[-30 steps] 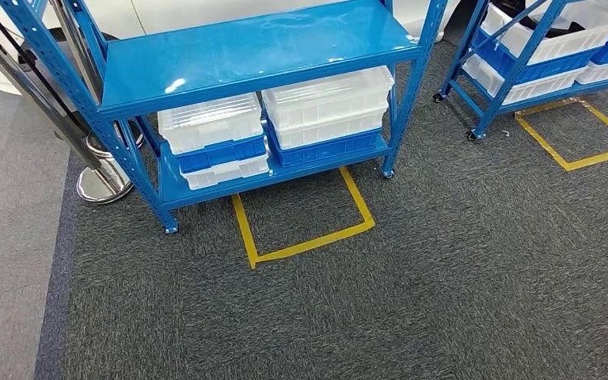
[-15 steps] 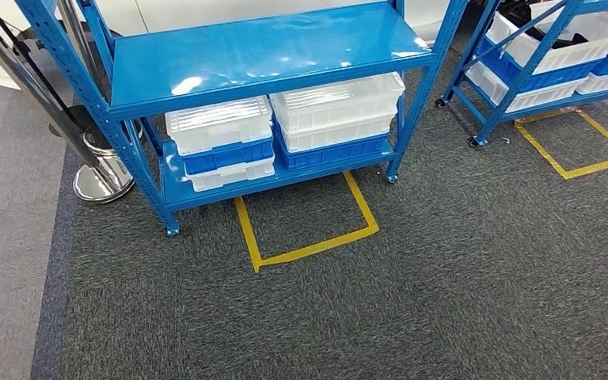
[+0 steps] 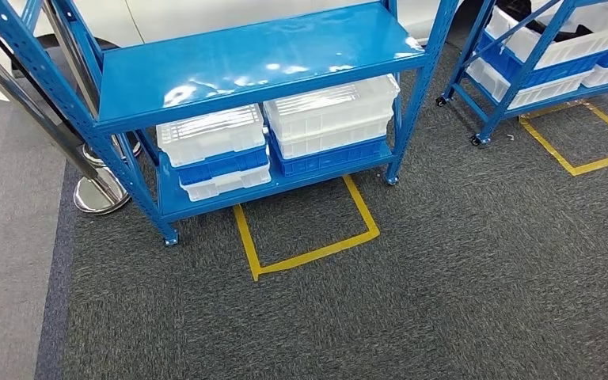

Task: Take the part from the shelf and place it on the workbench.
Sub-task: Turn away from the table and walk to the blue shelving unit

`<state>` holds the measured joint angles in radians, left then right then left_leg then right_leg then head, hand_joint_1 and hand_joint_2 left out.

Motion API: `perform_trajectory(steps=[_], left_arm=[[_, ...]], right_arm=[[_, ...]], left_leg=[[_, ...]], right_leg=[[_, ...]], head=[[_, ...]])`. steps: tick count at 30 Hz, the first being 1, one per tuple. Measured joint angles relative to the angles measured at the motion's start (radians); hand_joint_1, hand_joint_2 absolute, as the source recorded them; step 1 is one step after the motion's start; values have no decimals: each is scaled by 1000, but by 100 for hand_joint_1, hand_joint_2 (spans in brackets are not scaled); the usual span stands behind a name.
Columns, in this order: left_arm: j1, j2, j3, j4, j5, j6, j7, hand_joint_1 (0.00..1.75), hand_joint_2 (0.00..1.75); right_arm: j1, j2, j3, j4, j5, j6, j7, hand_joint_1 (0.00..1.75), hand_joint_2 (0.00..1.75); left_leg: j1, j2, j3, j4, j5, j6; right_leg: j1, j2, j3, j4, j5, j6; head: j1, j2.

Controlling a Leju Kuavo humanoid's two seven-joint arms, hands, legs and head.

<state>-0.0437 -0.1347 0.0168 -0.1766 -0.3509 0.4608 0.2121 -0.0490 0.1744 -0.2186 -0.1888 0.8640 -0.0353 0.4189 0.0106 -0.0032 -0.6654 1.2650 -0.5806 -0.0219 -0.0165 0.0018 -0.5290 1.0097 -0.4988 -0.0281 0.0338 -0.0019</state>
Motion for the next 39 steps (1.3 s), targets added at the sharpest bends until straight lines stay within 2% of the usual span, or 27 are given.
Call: perform_trajectory(steps=[2,3,5,8,9,10,12,13,14,15,16,17,18,19,21,24,26,28,29,30,31,32,33,34,35,37,39], left_arm=[[2,1,0,0,-2,0,0,0,0],[2,2,0,0,-2,0,0,0,0],[0,2,0,0,-4,0,0,0,0],[0,3,0,0,-5,1,0,0,0],[1,3,0,0,-6,1,0,0,0],[1,3,0,0,-7,2,0,0,0],[0,4,1,0,-8,2,0,0,0],[0,4,1,0,-8,2,0,0,0],[1,4,1,0,-9,2,0,0,0],[2,4,1,0,-10,2,0,0,0],[2,4,1,0,-10,2,0,0,0],[3,4,1,0,-11,2,0,0,0],[2,3,1,0,-11,2,0,0,0],[2,3,1,0,-12,2,0,0,0],[0,3,1,0,-12,2,0,0,0],[-3,3,1,0,-12,2,0,0,0],[-3,3,1,0,-13,2,0,0,0],[-1,3,1,0,-13,2,0,0,0],[1,3,1,0,-13,2,0,0,0],[2,3,1,0,-13,2,0,0,0],[2,3,1,0,-13,2,0,0,0],[3,4,1,0,-13,2,0,0,0],[3,4,1,0,-13,2,0,0,0],[3,4,1,0,-13,2,0,0,0],[2,4,1,0,-13,2,0,0,0],[0,4,2,0,-13,2,0,0,0],[3,4,2,0,-13,2,0,0,0]], right_arm=[[1,0,0,0,0,0,0,0,175],[1,0,0,0,0,0,0,0,175],[-1,0,0,1,0,0,0,0,175],[-5,0,0,1,0,0,-1,0,175],[-6,0,0,0,0,0,-1,0,175],[-6,0,0,0,0,-1,-1,0,175],[-4,0,0,0,0,-1,-1,0,175],[-3,0,0,0,0,-1,-1,0,175],[-3,0,0,0,0,-1,-1,0,175],[-2,0,0,0,0,-1,-1,0,175],[-1,0,0,0,0,-1,-1,0,175],[-1,0,0,0,0,-1,0,0,175],[0,0,0,1,0,0,0,0,175],[0,0,0,1,0,0,-1,0,175],[-1,0,0,2,0,0,-1,0,175],[-1,0,0,2,0,0,-1,0,175],[0,1,0,2,0,0,0,0,175],[1,1,0,2,0,0,-1,0,175],[1,1,0,2,0,0,-1,0,175],[1,1,0,2,0,0,-1,0,175],[1,1,0,2,0,0,-1,0,175],[1,2,0,2,0,0,0,0,175],[2,2,0,2,0,0,0,0,175],[1,2,0,3,0,0,0,0,131],[0,2,0,3,0,0,-1,0,87],[-3,3,0,3,0,0,-1,0,0],[-4,2,0,3,1,-1,0,0,0]], left_leg=[[3,1,37,-121,94,-1],[2,1,61,-183,124,1],[-3,1,85,-239,133,12],[-3,-1,95,-253,122,35],[-2,-1,101,-259,121,43],[0,0,108,-264,119,51],[-1,1,117,-266,111,61],[-2,1,122,-266,106,63],[-3,1,129,-266,99,64],[-3,0,139,-266,92,63],[-3,-2,150,-266,84,61],[-3,-3,161,-266,75,58],[-5,-3,170,-265,66,53],[-6,-4,175,-264,58,47],[-9,-3,179,-264,48,36],[-6,-2,183,-251,31,20],[-3,-1,135,-156,-13,9],[0,-1,50,-17,-56,1],[1,-1,17,24,-55,-1],[2,-1,2,27,-31,-2],[3,-1,5,-10,12,-2],[3,0,24,-77,65,1],[2,0,46,-140,103,5],[-1,0,65,-193,125,11],[-4,0,76,-223,130,17],[-8,-1,84,-238,119,29],[-3,-2,96,-250,118,42]], right_leg=[[-2,1,21,0,-16,7],[-1,2,27,2,-25,13],[1,3,30,2,-35,25],[0,2,35,4,-46,42],[-1,1,28,26,-59,46],[-2,1,9,67,-79,49],[-3,0,-71,203,-130,53],[-3,0,-114,264,-143,54],[-3,0,-144,297,-137,54],[-3,0,-155,291,-109,53],[-3,0,-147,246,-64,51],[-1,0,-126,177,-14,46],[2,0,-103,115,20,40],[5,-1,-84,68,38,34],[12,0,-69,40,32,25],[6,0,-55,24,24,10],[2,-3,-39,14,18,-1],[2,-4,-27,13,8,-7],[2,-3,-20,13,1,-8],[2,-1,-10,13,-6,-7],[2,0,1,13,-14,-5],[1,1,13,13,-22,-2],[2,2,22,13,-30,2],[4,3,26,14,-37,7],[4,3,27,14,-42,13],[5,3,28,9,-46,24],[4,0,32,16,-57,33]], head=[[0,0],[0,0],[-1,0],[-1,0],[-1,0],[-1,0],[0,0],[0,0],[0,0],[0,0],[0,0],[0,0],[0,0],[1,0],[0,0],[-1,0],[-2,0],[-2,0],[-2,0],[-2,0],[-2,0],[-2,0],[-2,0],[-2,0],[-2,0],[-2,0],[-1,0]])
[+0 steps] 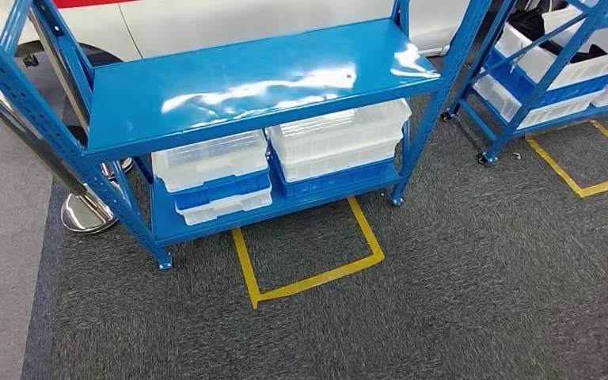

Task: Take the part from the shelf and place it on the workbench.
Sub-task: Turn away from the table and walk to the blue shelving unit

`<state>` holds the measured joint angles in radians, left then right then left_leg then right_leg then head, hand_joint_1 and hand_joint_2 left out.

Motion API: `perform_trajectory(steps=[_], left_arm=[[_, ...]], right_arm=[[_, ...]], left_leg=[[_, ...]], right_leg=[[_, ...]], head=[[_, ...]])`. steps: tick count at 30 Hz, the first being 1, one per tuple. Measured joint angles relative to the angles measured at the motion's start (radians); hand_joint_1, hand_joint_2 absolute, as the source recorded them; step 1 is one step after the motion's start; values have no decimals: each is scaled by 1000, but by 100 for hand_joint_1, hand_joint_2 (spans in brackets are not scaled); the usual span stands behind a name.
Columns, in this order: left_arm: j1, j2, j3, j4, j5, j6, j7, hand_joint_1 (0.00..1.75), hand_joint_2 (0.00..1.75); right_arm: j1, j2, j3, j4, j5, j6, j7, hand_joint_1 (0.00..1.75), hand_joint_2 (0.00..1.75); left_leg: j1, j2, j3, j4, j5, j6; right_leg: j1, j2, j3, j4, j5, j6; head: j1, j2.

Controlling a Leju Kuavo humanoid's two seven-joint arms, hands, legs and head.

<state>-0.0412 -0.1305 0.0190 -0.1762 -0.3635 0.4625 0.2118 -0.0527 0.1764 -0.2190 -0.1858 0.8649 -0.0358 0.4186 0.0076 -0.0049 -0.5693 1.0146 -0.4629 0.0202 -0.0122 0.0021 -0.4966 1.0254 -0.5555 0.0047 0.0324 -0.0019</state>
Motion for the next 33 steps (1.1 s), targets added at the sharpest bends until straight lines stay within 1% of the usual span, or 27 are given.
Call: perform_trajectory(steps=[1,2,4,5,6,7,8,9,10,11,12,13,15,16,19,20,23,26,30,33], left_arm=[[0,0,0,0,0,0,0,0,0],[0,0,0,0,0,0,0,0,0],[-1,0,1,0,-1,0,0,0,0],[-1,0,1,0,-1,0,0,0,0],[0,0,1,0,-1,0,0,0,0],[0,0,2,0,-2,0,0,0,0],[1,-1,2,0,-2,0,-1,0,0],[2,-1,2,0,-3,0,-3,0,0],[1,-1,2,0,-4,0,-6,0,0],[0,-1,2,0,-5,-2,-10,0,0],[-1,-1,2,0,-6,-3,-13,0,0],[-3,0,2,0,-8,-5,-16,0,0],[-3,0,2,0,-14,-7,-18,0,0],[-3,0,2,0,-18,-7,-19,0,0],[-4,0,2,0,-23,-7,-20,0,131],[-4,0,2,0,-22,-7,-19,0,175],[-4,0,4,0,-19,-6,-11,0,175],[-4,0,5,0,-19,-6,-3,0,175],[-3,0,6,0,-23,-6,22,0,175],[-2,0,6,0,-24,-9,29,0,175]], right_arm=[[0,0,0,0,0,0,0,0,0],[1,-1,0,0,1,0,0,0,0],[2,-1,0,0,1,0,0,0,0],[4,-2,0,0,1,0,0,0,0],[5,-3,0,0,2,0,0,0,0],[7,-4,0,0,3,0,0,0,0],[9,-6,0,0,4,0,0,0,0],[12,-7,0,1,5,-1,0,0,0],[13,-8,0,1,7,-1,-1,0,0],[13,-8,0,2,10,-1,-3,0,0],[12,-8,0,2,12,-1,-6,0,0],[10,-8,0,3,13,-1,-8,0,0],[9,-8,0,3,15,0,-10,0,0],[9,-7,0,3,15,-2,-9,0,44],[7,-7,0,3,18,-21,3,0,175],[6,-7,0,3,22,-31,11,0,175],[5,-8,0,3,35,-53,33,0,175],[5,-8,-1,3,34,-70,42,0,175],[5,-9,-9,3,24,-87,23,0,175],[6,-11,-17,2,12,-98,6,0,175]], left_leg=[[3,0,9,-8,-1,7],[5,1,17,-13,-3,14],[4,2,28,-15,-14,21],[4,2,34,-15,-20,22],[3,1,44,-15,-28,21],[3,0,55,-15,-35,19],[4,-2,68,-14,-44,16],[3,-3,78,-13,-53,12],[1,-3,83,-10,-62,6],[-2,-4,85,-7,-69,2],[-4,-4,83,-5,-71,0],[-6,-3,83,-3,-72,0],[-7,-3,87,-8,-69,6],[-7,-2,90,-12,-69,6],[-7,-2,98,-25,-74,5],[-6,-2,100,-28,-75,4],[-6,-2,102,-32,-76,3],[-5,-2,103,-32,-75,-1],[-5,-2,104,-33,-75,-10],[-5,-2,106,-32,-75,-12]], right_leg=[[0,-1,-11,28,-15,3],[0,-1,-36,78,-37,6],[0,0,-120,215,-83,10],[0,0,-158,264,-87,11],[-1,0,-181,279,-70,12],[-1,-1,-184,256,-32,11],[-1,-1,-170,198,19,10],[-1,-1,-150,136,62,7],[1,0,-132,82,87,3],[1,1,-120,47,100,0],[2,2,-116,34,98,-2],[2,4,-114,27,97,-3],[2,6,-113,25,95,-7],[3,6,-113,25,93,-10],[4,6,-111,25,88,-18],[4,6,-110,25,86,-20],[6,5,-107,25,84,-22],[6,5,-105,25,84,-23],[6,5,-104,26,85,-23],[6,5,-101,25,85,-23]], head=[[1,0],[1,0],[2,0],[2,0],[2,0],[2,0],[2,0],[2,0],[2,0],[2,0],[2,0],[1,0],[0,0],[1,0],[1,0],[1,0],[1,0],[1,0],[1,0],[1,0]])
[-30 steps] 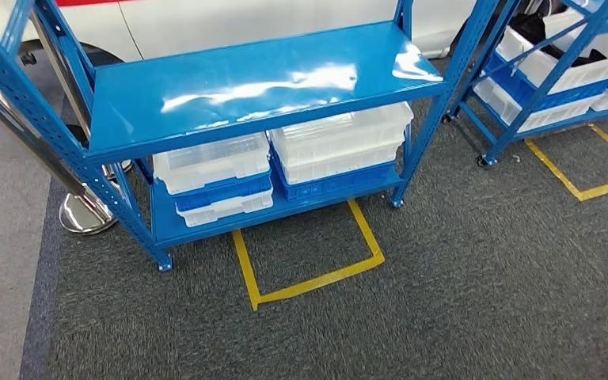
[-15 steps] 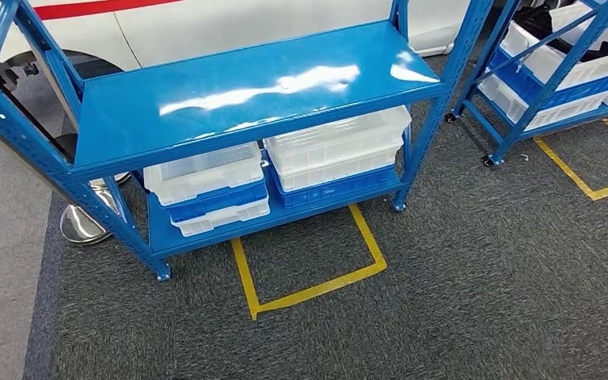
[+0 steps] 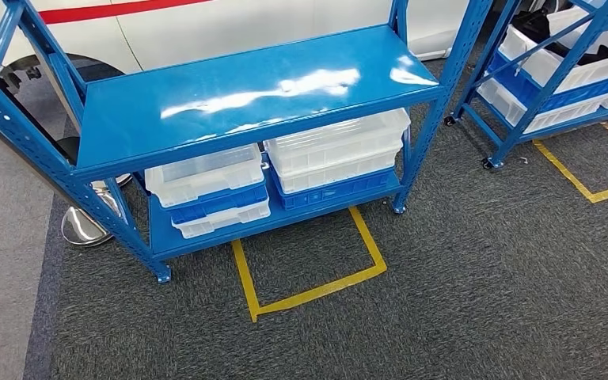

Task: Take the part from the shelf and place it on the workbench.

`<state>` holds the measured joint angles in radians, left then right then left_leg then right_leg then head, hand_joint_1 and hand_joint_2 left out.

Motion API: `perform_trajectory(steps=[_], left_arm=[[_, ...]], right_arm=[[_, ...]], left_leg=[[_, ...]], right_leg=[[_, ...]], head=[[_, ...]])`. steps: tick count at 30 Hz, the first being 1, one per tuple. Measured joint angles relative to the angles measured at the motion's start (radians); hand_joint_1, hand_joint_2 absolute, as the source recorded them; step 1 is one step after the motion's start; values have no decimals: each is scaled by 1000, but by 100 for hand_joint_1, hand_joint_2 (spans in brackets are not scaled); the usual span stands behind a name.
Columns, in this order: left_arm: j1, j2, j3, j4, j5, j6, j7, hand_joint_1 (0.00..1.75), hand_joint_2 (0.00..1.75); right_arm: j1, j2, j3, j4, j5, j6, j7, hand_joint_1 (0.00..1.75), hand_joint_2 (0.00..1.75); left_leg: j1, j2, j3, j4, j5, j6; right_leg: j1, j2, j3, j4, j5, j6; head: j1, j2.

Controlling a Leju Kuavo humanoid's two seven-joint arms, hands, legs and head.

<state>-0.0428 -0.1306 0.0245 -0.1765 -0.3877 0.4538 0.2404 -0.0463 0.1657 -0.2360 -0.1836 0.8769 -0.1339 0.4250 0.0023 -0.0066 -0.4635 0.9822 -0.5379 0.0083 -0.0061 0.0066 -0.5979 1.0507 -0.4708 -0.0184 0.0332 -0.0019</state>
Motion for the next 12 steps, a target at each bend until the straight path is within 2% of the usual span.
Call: perform_trajectory(steps=[12], left_arm=[[58,29,0,-42,111,-139,-71,0,175]], right_arm=[[55,-45,34,-48,-273,36,-134,0,175]], left_leg=[[-1,0,3,0,-3,-1]], right_leg=[[-1,0,5,-5,-1,1]], head=[[0,0]])
